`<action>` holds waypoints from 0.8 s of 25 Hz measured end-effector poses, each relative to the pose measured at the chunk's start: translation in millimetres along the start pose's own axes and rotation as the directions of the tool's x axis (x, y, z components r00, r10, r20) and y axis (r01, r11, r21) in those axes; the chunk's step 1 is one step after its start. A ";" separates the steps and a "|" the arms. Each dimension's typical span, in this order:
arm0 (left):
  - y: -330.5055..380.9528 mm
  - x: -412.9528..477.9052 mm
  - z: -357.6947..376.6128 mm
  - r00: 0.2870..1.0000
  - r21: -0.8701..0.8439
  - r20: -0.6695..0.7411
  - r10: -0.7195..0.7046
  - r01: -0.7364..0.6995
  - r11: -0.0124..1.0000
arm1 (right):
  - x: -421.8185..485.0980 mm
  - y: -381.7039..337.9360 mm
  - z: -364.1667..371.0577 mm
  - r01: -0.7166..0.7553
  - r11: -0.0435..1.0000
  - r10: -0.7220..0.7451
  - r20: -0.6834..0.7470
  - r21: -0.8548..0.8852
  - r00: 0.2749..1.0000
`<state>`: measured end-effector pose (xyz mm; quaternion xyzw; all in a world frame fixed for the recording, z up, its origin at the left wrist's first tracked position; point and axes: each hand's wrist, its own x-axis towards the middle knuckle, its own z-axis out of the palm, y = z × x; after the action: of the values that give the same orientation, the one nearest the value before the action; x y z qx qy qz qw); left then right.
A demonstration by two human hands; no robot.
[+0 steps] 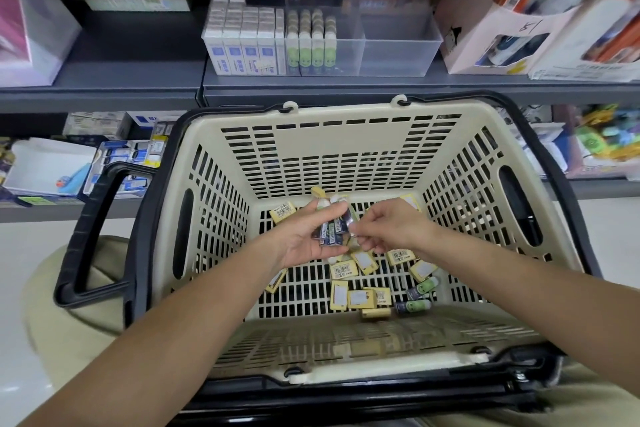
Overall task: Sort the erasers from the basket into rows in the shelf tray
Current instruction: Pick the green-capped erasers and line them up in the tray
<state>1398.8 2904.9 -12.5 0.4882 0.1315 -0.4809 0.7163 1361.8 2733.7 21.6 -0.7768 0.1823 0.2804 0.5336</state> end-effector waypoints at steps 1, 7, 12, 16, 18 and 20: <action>-1.9 1.4 2.0 1.000 -0.011 -0.007 0.018 -0.018 1.000 | 1.7 1.8 3.8 0.048 0.996 -0.049 -0.007 -0.072 0.999; 3.5 7.6 -10.6 0.972 0.099 -0.224 0.064 -0.043 0.994 | 23.1 11.3 -1.7 0.168 0.924 -0.158 0.059 -0.345 0.986; 16.0 4.9 -39.7 0.915 0.076 -0.391 0.101 -0.077 0.994 | 48.7 26.9 47.0 0.173 0.554 -0.131 0.120 -0.814 0.984; 11.6 6.6 -44.0 0.932 0.116 -0.359 0.049 -0.008 0.993 | 60.9 24.8 62.5 0.054 0.484 -0.076 0.019 -0.873 0.997; 9.6 8.1 -44.3 0.943 0.106 -0.332 0.027 0.009 0.994 | 60.7 19.6 48.3 0.079 0.550 -0.051 0.061 -0.831 0.997; 9.7 8.9 -43.0 0.952 0.116 -0.306 0.012 0.025 0.993 | 55.0 14.7 28.6 0.144 0.700 -0.072 0.132 -0.699 0.989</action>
<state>1423.3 2936.0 -33.8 0.5980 0.2136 -0.4087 0.6556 1389.1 2755.9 -31.6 -0.9169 -0.0102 0.3335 0.2191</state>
